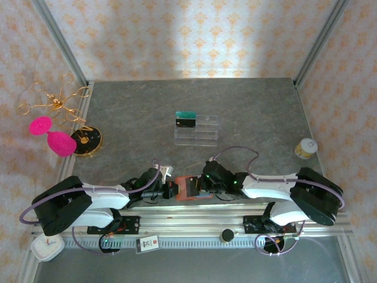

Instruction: Take the credit cards out of the card holder

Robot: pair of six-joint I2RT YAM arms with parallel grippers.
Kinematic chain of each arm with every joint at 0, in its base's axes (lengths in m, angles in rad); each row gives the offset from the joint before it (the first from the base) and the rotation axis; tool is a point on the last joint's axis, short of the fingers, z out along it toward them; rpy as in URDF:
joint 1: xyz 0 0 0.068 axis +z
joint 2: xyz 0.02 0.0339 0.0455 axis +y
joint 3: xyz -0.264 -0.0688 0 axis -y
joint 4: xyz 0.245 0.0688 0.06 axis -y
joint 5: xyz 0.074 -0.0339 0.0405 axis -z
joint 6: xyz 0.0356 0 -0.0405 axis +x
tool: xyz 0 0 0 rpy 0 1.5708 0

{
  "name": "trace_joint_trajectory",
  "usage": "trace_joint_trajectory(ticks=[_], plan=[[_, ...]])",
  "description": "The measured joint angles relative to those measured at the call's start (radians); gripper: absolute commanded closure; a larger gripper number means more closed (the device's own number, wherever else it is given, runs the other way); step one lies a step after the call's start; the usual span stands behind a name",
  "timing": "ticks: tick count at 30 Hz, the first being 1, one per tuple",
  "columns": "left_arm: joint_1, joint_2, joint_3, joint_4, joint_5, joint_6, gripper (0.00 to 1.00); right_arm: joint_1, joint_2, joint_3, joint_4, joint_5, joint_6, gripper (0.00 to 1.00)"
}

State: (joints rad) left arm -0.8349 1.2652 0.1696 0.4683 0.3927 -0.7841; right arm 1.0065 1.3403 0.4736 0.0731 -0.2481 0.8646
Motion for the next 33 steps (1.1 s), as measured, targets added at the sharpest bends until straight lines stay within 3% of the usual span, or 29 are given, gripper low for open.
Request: trace_joint_trajectory(ticks=[12,24,29,33], plan=[[-0.003,-0.117,0.036,-0.060,0.019,0.005,0.96,0.000,-0.003,0.000,-0.012,-0.003,-0.001,1.00],[-0.023,0.140,0.132,-0.025,0.066,0.026,1.00,0.000,0.000,-0.002,-0.004,-0.004,-0.012,1.00],[-0.023,0.154,0.141,-0.022,0.072,0.026,1.00,-0.002,0.002,-0.015,0.023,-0.011,-0.023,0.84],[-0.023,0.179,0.145,0.009,0.088,0.026,1.00,-0.002,0.015,-0.019,0.048,-0.022,-0.031,0.82]])
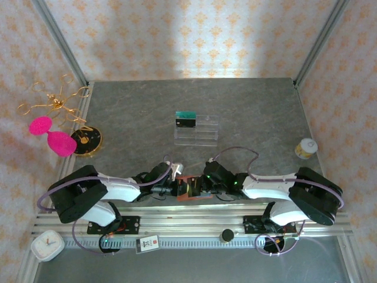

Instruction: Take the credit cards out of the card holder

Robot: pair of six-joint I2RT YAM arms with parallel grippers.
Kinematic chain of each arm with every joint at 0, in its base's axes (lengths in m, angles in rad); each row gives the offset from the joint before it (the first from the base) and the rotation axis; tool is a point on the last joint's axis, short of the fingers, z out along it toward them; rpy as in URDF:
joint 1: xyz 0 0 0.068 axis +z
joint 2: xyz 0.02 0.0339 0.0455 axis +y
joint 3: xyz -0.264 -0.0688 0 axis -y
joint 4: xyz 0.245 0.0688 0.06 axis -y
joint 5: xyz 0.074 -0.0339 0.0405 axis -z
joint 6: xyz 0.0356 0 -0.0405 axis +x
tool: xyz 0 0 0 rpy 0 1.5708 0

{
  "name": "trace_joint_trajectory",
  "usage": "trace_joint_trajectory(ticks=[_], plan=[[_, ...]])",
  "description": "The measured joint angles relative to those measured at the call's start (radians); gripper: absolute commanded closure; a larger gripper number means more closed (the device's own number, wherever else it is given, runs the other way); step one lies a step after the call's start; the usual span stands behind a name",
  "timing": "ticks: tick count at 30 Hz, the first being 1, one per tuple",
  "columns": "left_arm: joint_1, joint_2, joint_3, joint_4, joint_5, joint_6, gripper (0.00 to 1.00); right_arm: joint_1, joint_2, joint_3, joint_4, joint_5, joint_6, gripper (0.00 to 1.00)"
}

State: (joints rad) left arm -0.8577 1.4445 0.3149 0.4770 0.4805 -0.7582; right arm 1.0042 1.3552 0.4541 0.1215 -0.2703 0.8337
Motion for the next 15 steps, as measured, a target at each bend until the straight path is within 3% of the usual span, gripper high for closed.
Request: trace_joint_trajectory(ticks=[2,6,10,15], plan=[[0.000,0.008,0.003,0.007,0.006,0.000,1.00,0.000,0.008,0.000,0.011,-0.003,-0.004,0.84],[0.000,0.009,0.005,0.006,0.007,0.000,1.00,-0.002,0.012,0.000,0.021,-0.003,-0.013,1.00],[0.000,0.008,0.005,0.006,0.006,0.000,1.00,-0.003,-0.034,0.000,-0.004,0.015,-0.016,1.00],[0.000,0.008,0.007,0.004,0.007,0.001,1.00,-0.045,-0.200,-0.021,-0.077,0.062,-0.055,1.00]])
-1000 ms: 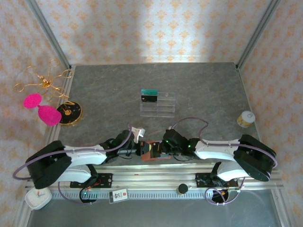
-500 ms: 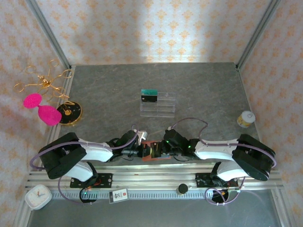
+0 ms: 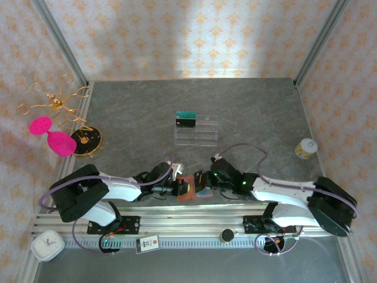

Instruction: Take the credit cards out of the card holder

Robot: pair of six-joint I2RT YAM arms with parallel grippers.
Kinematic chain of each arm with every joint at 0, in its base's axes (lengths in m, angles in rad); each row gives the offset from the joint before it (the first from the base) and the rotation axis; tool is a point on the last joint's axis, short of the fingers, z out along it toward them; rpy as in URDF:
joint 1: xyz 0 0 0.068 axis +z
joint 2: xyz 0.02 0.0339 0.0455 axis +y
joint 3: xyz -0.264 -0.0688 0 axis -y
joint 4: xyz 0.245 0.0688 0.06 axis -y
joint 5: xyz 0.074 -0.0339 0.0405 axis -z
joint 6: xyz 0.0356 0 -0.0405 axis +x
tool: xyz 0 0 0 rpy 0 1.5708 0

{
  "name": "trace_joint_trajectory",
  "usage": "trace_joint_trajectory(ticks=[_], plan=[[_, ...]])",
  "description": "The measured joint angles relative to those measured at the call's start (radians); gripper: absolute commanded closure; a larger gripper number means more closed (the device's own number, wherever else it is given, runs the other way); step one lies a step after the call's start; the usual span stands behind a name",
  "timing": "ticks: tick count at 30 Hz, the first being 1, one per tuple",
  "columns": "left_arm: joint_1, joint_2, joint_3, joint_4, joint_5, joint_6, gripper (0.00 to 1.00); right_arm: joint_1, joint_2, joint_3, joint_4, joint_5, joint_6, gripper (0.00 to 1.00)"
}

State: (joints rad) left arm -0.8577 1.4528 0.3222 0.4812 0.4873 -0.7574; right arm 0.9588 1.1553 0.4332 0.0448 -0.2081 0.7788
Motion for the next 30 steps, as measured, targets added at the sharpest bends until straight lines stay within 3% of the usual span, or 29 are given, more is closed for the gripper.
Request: trace_joint_trajectory(ticks=[2,6,10,15,16,17,18,30], plan=[[0.000,0.000,0.005,-0.007,0.000,0.000,1.00,-0.019,-0.071,-0.002,-0.021,0.026,-0.033,1.00],[0.000,-0.036,0.015,-0.048,-0.002,-0.001,0.81,-0.022,-0.152,0.031,-0.058,0.076,-0.120,1.00],[0.003,-0.173,0.038,-0.112,-0.031,0.003,0.58,-0.044,-0.128,0.140,-0.091,0.117,-0.253,1.00],[0.042,-0.382,0.044,-0.190,-0.116,0.017,0.43,-0.113,-0.019,0.313,-0.090,0.134,-0.495,1.00],[0.048,-0.413,0.044,-0.212,-0.137,0.021,0.31,-0.124,0.011,0.347,-0.090,0.133,-0.553,1.00],[0.054,-0.442,0.044,-0.237,-0.158,0.021,0.11,-0.132,0.043,0.381,-0.092,0.129,-0.610,1.00],[0.056,-0.465,0.043,-0.259,-0.170,0.024,0.03,-0.142,0.074,0.414,-0.095,0.118,-0.664,1.00],[0.090,-0.718,0.043,-0.554,-0.365,0.026,0.01,-0.254,0.498,0.887,-0.362,-0.029,-1.264,1.00]])
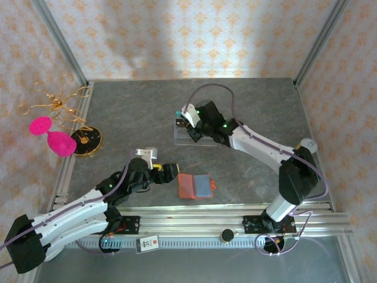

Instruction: Take the credit cards out of the card holder

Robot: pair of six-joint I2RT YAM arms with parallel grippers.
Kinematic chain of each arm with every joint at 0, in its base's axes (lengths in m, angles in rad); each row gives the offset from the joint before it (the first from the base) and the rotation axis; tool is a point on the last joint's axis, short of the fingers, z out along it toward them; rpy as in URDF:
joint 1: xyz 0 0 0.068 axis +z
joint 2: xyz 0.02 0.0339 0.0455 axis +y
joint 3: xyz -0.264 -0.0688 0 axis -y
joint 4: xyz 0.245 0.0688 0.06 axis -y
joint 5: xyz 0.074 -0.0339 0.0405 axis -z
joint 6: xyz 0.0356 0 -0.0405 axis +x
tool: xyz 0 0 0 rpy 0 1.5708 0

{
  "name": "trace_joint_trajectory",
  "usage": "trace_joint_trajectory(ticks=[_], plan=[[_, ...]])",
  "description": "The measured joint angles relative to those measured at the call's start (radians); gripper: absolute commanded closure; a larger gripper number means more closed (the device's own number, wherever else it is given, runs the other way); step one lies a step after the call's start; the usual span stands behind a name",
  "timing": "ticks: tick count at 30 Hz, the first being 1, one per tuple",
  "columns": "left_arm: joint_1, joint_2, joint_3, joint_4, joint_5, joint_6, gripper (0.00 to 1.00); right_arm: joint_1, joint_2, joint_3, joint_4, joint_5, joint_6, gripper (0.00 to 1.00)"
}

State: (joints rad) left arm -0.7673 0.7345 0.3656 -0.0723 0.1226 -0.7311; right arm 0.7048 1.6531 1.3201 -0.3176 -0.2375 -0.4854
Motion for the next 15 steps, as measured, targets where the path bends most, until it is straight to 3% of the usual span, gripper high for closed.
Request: trace_joint_trajectory(ticks=[9,15], plan=[[0.009,-0.081,0.011,-0.120,-0.117,0.004,0.01,-0.091,0.129,0.253,-0.179,-0.143,-0.285,1.00],[0.010,-0.106,0.011,-0.148,-0.169,-0.001,0.01,-0.098,0.216,0.361,-0.235,-0.172,-0.407,1.00]])
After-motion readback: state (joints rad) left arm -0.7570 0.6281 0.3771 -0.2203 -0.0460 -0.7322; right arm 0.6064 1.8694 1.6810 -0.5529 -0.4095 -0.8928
